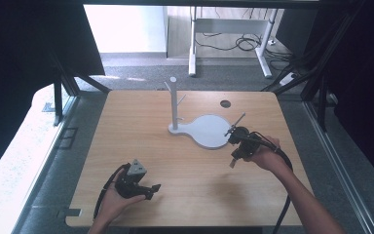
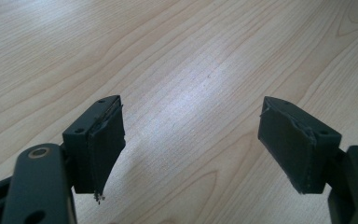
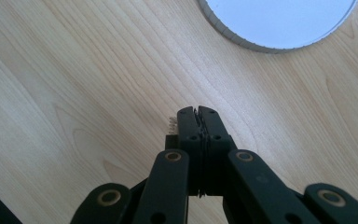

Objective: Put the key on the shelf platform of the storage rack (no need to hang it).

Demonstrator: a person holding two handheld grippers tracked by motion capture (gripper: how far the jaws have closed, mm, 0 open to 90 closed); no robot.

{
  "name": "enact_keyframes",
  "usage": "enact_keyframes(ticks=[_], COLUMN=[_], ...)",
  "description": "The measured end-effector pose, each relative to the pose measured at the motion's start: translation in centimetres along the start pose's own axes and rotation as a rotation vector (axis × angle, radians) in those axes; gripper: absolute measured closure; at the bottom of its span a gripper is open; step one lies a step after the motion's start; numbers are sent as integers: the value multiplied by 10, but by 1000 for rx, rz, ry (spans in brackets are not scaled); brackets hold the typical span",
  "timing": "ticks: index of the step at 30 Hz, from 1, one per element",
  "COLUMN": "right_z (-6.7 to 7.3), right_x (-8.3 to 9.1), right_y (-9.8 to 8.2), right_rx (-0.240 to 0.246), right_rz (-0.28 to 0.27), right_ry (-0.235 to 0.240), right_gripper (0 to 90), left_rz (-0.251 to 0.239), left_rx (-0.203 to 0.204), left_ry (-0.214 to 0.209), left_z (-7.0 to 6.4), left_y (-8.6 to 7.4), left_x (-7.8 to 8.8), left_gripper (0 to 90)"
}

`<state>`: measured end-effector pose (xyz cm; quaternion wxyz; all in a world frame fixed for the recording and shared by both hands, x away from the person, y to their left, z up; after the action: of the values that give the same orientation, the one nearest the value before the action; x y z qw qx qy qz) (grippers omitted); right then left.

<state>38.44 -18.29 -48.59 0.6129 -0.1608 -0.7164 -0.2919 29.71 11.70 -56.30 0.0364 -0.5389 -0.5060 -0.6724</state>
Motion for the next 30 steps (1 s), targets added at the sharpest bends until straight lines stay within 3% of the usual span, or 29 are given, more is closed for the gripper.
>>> enact_keyframes(ticks=[8, 30], right_z=[0, -13], right_x=[-2, -7], right_y=[14, 36], right_rx=[15, -23], right_rz=[2, -12], right_ry=[1, 10], right_gripper=[899, 899], left_rz=[3, 12], left_rx=[-1, -7], left_ry=[-1, -2], left_z=[0, 0], left_y=[0, -1], left_x=[0, -1], left_gripper=[230, 229])
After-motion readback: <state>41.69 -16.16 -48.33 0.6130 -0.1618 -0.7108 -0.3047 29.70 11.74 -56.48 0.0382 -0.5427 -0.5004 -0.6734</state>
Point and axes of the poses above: each handheld gripper's, and its own axes: x roughly backward along the jaws, y roughly out of its top, z roughly to its left, the point moved 8 cm from there along -x, roughly forward along the jaws, and after that the axes turned 2 degrees about z, right-handed, at the moved point
